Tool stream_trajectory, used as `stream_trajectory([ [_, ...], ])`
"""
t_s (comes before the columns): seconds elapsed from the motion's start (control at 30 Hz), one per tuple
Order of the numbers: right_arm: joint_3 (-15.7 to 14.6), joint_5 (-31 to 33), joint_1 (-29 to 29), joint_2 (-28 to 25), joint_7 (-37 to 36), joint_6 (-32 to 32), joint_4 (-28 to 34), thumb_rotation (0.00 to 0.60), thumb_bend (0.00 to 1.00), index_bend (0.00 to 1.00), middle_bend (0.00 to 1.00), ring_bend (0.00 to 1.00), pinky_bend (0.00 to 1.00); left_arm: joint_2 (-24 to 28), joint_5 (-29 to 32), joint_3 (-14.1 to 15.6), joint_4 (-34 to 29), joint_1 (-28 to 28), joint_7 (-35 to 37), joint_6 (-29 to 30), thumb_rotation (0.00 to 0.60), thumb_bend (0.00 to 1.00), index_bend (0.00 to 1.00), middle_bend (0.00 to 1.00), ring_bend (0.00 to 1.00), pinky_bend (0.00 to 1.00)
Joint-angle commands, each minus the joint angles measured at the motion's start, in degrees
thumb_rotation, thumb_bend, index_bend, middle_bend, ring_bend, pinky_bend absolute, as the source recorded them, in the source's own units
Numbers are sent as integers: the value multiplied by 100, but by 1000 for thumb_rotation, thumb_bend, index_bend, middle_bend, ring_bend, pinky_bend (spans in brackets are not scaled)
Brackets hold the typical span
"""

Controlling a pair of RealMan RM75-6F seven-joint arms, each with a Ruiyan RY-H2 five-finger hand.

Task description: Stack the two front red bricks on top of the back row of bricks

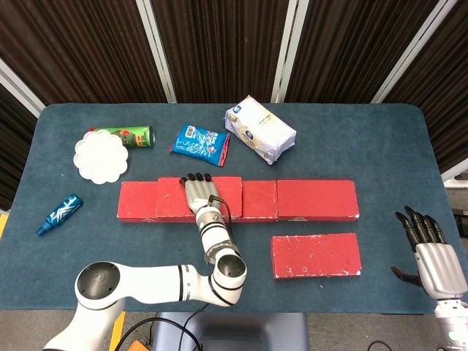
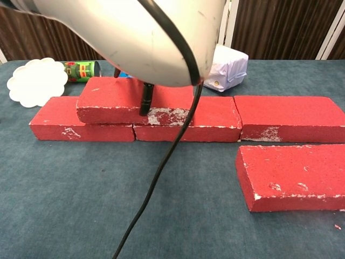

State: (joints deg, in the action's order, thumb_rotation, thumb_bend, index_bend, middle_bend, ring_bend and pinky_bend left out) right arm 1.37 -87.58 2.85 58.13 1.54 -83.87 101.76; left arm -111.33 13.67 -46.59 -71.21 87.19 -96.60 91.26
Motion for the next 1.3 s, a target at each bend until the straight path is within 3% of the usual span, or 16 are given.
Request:
stream_trajectory([
  [0.03, 0, -1, 0, 0, 2, -1, 0, 600, 0, 165, 1, 18, 0, -9, -8, 3, 10, 6, 2, -7, 600, 222, 0, 6, 0, 143],
  [1.3, -13, -14, 10, -7, -23, 26, 1, 600, 0, 166, 2, 17, 0, -142, -229, 155, 246, 28, -227, -131, 600, 199, 0, 0, 0, 127],
])
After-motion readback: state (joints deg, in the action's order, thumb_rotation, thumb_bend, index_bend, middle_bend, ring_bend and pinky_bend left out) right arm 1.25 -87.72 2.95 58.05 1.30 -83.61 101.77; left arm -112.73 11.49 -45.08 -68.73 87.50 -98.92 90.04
